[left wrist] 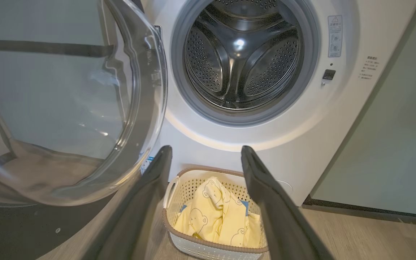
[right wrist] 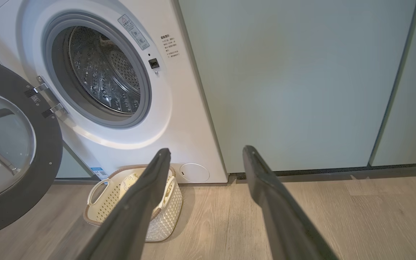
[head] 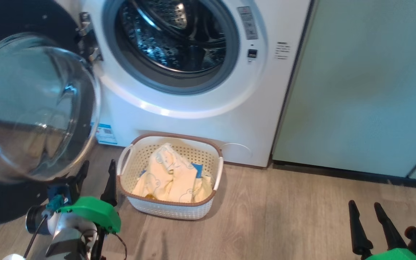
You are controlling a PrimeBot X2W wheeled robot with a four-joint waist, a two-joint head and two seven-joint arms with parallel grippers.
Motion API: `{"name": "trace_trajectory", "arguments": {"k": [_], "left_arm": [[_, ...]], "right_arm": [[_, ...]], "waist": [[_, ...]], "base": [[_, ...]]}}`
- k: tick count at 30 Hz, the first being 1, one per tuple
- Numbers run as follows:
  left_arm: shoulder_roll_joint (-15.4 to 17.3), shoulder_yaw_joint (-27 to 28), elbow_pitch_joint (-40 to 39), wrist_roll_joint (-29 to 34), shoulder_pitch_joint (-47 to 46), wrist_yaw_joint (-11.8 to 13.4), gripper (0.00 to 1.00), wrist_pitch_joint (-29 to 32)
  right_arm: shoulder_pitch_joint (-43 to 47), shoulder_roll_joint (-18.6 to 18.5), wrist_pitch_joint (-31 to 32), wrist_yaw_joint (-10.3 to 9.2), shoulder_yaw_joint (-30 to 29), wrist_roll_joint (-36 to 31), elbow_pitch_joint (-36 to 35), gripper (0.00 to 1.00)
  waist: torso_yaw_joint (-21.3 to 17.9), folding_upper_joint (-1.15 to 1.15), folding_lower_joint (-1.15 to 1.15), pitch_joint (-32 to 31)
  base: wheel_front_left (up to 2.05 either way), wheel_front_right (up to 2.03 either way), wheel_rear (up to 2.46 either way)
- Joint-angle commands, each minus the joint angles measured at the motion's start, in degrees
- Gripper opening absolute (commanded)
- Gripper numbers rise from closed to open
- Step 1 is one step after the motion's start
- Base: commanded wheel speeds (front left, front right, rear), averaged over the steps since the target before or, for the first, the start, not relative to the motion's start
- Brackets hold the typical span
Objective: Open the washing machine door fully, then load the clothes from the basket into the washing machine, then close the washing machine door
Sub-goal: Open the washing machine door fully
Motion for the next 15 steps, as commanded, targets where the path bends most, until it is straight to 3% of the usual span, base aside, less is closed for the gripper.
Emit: {"name": "trace_trajectory", "arguments": {"k": [1, 15], "left_arm": [[1.21, 1.53, -2.13, -0.39, -1.72, -0.12, 1.0, -0.37], [2.53, -2.45, -1.28, -1.97, 0.63, -0.39, 1.0, -0.37]], "right_arm": [[-1.61, -1.01, -0.55, -0.15, 0.9, -0.42, -1.99, 1.0], [-1.6, -1.38, -0.55, -0.15, -1.37, -1.66, -3.53, 1.0]], "waist": [[-0.9, 0.0, 0.0, -0.03], [-6.39, 0.0, 0.0, -0.74]], "base": [[0.0, 0.0, 0.0], [0.0, 0.0, 0.0]]}}
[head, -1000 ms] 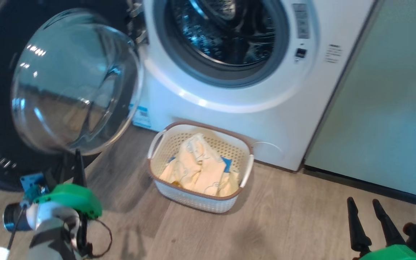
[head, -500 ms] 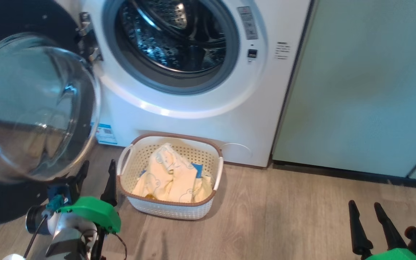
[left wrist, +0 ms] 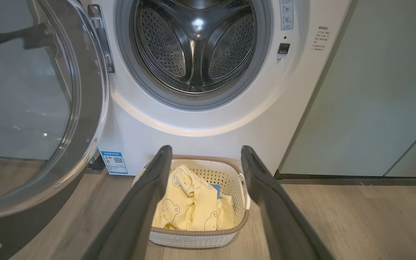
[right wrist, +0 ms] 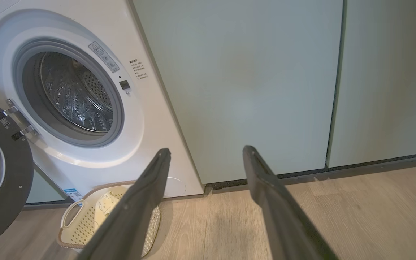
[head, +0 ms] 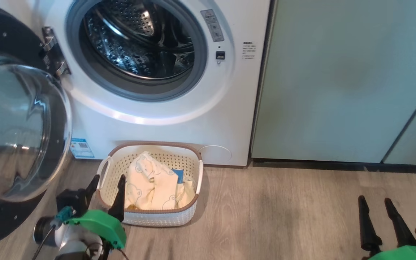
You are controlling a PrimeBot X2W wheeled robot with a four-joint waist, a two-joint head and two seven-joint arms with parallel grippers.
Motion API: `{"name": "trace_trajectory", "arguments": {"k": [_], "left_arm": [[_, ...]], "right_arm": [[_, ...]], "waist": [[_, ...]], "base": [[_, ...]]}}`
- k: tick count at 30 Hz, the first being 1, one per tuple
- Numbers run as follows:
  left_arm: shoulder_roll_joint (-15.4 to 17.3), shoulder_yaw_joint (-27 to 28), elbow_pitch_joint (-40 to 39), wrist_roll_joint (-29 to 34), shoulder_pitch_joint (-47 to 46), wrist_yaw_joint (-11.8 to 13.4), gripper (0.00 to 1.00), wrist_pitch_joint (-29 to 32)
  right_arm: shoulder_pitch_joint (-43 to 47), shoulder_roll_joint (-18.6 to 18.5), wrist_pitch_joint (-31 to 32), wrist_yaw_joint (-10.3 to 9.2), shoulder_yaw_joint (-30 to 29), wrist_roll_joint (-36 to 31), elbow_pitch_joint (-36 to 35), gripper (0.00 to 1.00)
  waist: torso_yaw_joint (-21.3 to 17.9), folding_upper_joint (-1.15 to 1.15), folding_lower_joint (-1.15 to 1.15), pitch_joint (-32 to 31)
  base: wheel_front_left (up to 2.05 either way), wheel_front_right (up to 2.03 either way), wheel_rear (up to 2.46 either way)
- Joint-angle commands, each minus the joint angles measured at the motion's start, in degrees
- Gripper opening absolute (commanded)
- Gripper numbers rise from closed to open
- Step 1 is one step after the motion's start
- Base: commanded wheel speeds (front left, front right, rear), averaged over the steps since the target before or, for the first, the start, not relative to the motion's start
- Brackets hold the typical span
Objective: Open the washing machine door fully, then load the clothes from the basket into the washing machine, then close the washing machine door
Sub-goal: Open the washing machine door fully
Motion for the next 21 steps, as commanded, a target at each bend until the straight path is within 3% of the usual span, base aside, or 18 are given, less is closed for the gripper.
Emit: {"name": "trace_trajectory", "arguments": {"k": [1, 21], "left_arm": [[1.78, 1.03, -1.23, -0.95, -1.85, -0.03, 1.0, -0.36], [2.22, -0.89, -1.45, -3.9, -0.22, -0.05, 1.0, -0.36]], "right_arm": [[-1.66, -1.29, -0.55, -0.15, 0.68, -0.63, -2.17, 1.0], [-1.12, -0.92, -0.55, -0.15, -0.06, -0.84, -1.96, 1.0]], "waist": [[-0.65, 0.0, 0.0, -0.24], [-0.72, 0.0, 0.0, -0.85]], "base": [[0.0, 0.0, 0.0], [0.0, 0.0, 0.0]]}}
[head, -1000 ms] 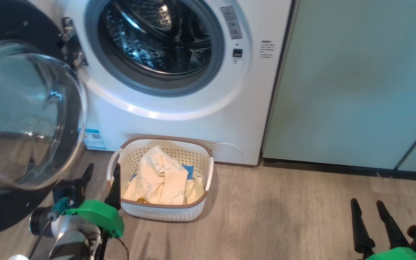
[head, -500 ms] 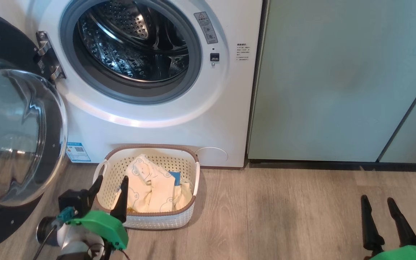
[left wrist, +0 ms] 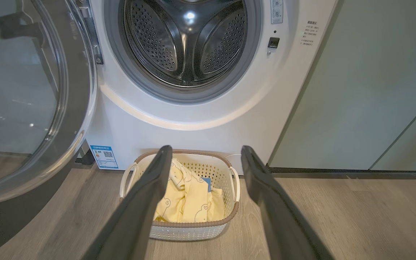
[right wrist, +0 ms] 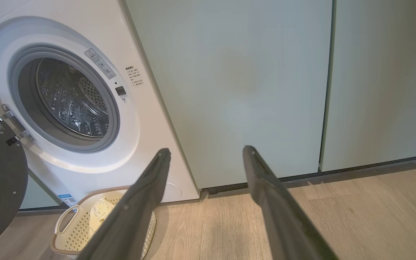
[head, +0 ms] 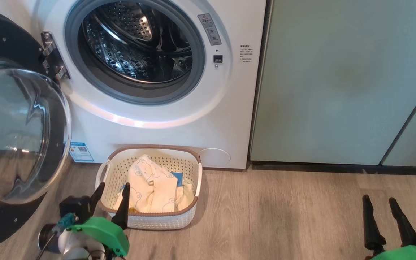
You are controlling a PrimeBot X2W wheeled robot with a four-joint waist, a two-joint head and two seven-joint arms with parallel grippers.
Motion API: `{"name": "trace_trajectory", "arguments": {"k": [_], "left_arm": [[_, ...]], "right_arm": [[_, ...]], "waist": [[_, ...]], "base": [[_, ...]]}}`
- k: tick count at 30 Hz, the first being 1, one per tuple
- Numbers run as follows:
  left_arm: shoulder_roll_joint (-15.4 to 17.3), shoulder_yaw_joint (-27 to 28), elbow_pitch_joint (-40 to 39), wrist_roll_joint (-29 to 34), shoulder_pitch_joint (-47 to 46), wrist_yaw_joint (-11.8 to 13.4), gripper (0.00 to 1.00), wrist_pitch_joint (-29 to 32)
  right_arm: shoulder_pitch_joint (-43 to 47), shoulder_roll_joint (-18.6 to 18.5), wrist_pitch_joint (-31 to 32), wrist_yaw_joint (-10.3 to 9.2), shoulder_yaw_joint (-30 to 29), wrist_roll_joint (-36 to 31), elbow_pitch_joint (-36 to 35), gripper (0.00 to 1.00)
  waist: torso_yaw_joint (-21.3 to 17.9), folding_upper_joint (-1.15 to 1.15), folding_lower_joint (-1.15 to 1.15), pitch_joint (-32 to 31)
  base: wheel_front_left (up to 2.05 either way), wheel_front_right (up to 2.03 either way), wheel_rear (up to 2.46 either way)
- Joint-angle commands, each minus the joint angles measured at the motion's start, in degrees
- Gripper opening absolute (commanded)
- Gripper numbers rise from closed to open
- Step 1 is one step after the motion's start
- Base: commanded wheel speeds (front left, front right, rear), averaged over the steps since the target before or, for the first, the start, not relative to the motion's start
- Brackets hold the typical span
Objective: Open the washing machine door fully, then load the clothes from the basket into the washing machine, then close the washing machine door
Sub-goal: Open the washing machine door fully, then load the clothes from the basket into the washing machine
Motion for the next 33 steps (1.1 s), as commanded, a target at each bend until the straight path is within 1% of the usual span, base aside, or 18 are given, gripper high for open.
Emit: {"name": "trace_trajectory", "arguments": {"k": [1, 13, 33], "left_arm": [[1.2, 2.54, -1.98, -0.38, -1.98, -0.04, 1.0, -0.37], [1.59, 2.61, -1.51, 0.67, -2.35, -0.04, 1.0, -0.37], [1.23, 2.77, -1.28, -0.13, -2.92, -0.04, 1.0, -0.37]], "right_arm": [[-1.12, -0.63, -0.55, -0.15, 1.17, -0.33, -1.87, 1.0], [-1.3, -0.6, -0.55, -0.15, 1.48, 0.06, -1.49, 1.0], [-1.36, -0.26, -0.55, -0.15, 2.09, 0.53, -1.26, 1.0]], "waist": [[0.14, 0.0, 0.0, 0.06], [0.35, 0.0, 0.0, 0.15], [0.48, 0.0, 0.0, 0.56]], "base": [[0.0, 0.0, 0.0], [0.0, 0.0, 0.0], [0.0, 0.0, 0.0]]}}
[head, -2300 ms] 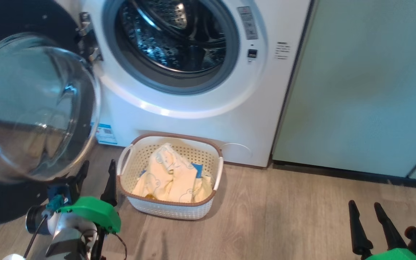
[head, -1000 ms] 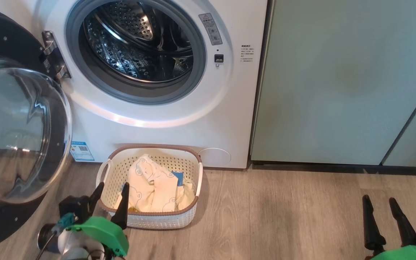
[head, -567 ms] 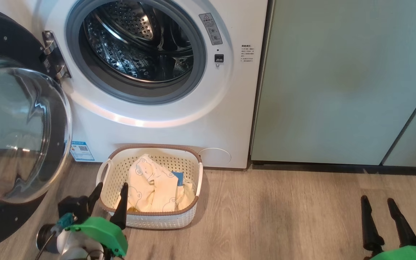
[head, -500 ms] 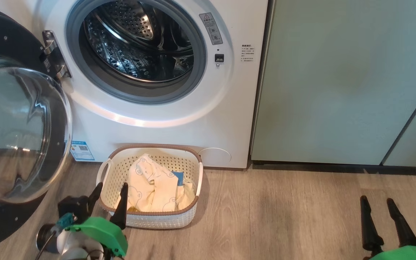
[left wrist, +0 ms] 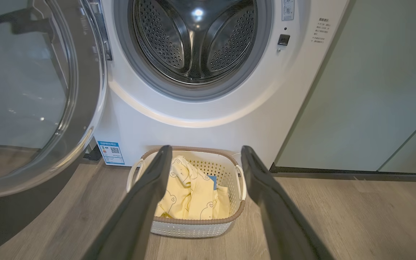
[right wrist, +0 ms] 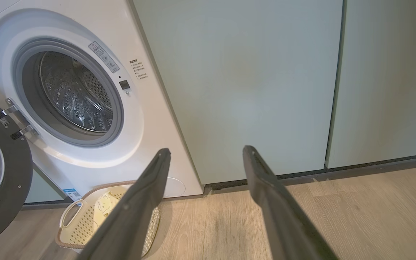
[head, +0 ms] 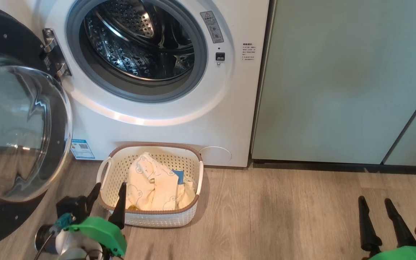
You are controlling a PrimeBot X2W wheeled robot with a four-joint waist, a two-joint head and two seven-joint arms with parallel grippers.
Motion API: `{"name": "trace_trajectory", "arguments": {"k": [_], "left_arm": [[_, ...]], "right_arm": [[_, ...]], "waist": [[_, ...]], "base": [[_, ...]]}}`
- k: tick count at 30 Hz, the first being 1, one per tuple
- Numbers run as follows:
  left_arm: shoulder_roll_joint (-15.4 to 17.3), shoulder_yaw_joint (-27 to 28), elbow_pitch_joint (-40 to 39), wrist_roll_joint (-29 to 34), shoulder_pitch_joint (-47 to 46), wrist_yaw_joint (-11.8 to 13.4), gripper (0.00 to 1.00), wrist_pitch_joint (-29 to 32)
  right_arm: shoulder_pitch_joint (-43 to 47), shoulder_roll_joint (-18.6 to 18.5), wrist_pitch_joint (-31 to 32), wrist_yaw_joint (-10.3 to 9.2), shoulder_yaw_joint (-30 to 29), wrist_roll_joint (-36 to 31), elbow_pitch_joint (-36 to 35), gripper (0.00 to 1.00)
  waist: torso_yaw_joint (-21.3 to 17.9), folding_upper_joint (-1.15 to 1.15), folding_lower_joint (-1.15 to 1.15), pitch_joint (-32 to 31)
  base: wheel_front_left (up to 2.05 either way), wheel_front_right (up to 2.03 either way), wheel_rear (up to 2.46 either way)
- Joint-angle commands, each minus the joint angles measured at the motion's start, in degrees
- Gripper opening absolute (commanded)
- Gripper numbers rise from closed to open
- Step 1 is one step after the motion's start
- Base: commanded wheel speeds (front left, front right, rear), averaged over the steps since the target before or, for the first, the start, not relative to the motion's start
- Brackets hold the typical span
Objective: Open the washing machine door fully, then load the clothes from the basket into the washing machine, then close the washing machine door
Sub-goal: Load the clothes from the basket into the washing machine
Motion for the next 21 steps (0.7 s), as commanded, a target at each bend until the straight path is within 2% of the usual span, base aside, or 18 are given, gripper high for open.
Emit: {"name": "trace_trajectory", "arguments": {"k": [1, 10, 21], "left_arm": [[1.21, 1.58, -1.51, -0.43, -2.85, -0.04, 1.0, -0.36], [1.61, 0.62, -1.78, -1.63, -2.76, -0.04, 1.0, -0.36], [2.38, -0.62, -2.11, -3.38, -2.61, -0.04, 1.0, -0.36]], "right_arm": [[-1.35, -0.42, -0.55, -0.15, 1.17, 0.43, -1.44, 1.0], [-1.33, -0.42, -0.55, -0.15, 1.33, 0.52, -1.38, 1.0], [-1.16, -0.29, -0.55, -0.15, 1.37, 0.44, -1.42, 1.0]], "waist": [[-0.03, 0.0, 0.0, -0.02], [-0.08, 0.0, 0.0, 0.2], [-0.09, 0.0, 0.0, 0.39]], "base": [[0.14, -0.12, -0.02], [0.81, -0.81, 0.0], [1.99, -1.99, 0.0]]}}
